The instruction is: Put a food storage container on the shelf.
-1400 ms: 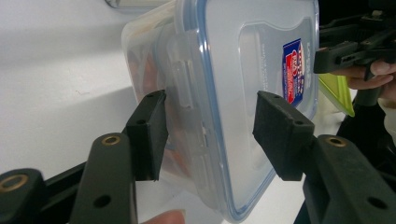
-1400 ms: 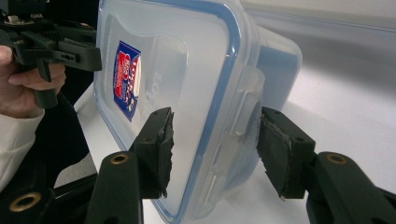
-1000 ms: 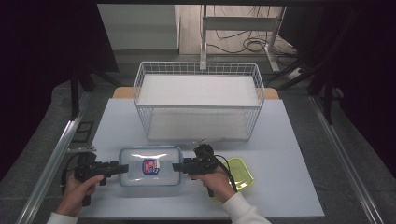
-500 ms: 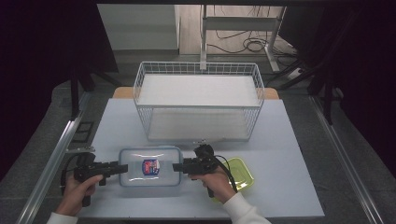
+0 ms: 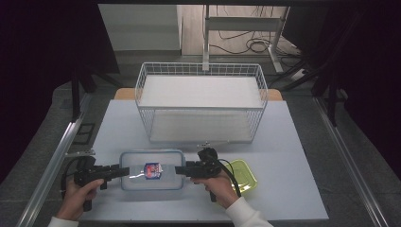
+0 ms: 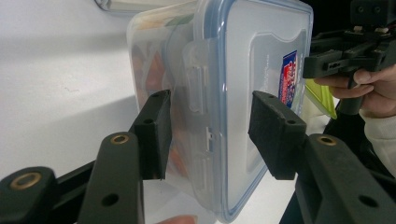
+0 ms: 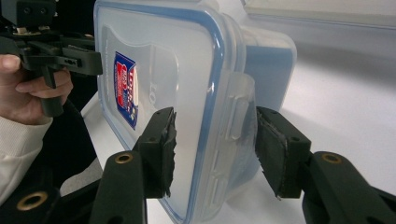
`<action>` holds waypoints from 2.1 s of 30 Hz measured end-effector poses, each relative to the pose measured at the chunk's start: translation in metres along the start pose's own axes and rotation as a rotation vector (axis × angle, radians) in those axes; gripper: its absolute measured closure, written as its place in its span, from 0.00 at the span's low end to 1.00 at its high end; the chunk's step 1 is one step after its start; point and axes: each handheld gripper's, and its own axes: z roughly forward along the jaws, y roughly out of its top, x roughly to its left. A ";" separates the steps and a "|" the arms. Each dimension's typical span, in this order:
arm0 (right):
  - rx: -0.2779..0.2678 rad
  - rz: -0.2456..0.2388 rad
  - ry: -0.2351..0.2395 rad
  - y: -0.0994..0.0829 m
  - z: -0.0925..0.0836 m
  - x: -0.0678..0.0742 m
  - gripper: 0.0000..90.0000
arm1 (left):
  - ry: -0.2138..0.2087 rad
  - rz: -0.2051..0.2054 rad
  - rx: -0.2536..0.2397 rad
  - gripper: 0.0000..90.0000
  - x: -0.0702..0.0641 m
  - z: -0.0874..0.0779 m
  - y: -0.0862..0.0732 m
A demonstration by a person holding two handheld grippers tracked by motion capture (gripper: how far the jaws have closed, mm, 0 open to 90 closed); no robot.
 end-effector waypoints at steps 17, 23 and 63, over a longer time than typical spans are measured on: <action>-0.043 -0.024 -0.009 -0.003 -0.016 0.008 0.56 | -0.011 0.037 -0.017 0.57 -0.015 -0.002 0.006; -0.074 -0.058 -0.023 -0.003 -0.032 0.013 0.56 | -0.014 0.077 -0.034 0.57 -0.030 0.000 0.012; -0.250 -0.183 -0.101 0.076 -0.172 0.018 0.56 | -0.066 0.296 -0.117 0.57 -0.133 0.025 0.140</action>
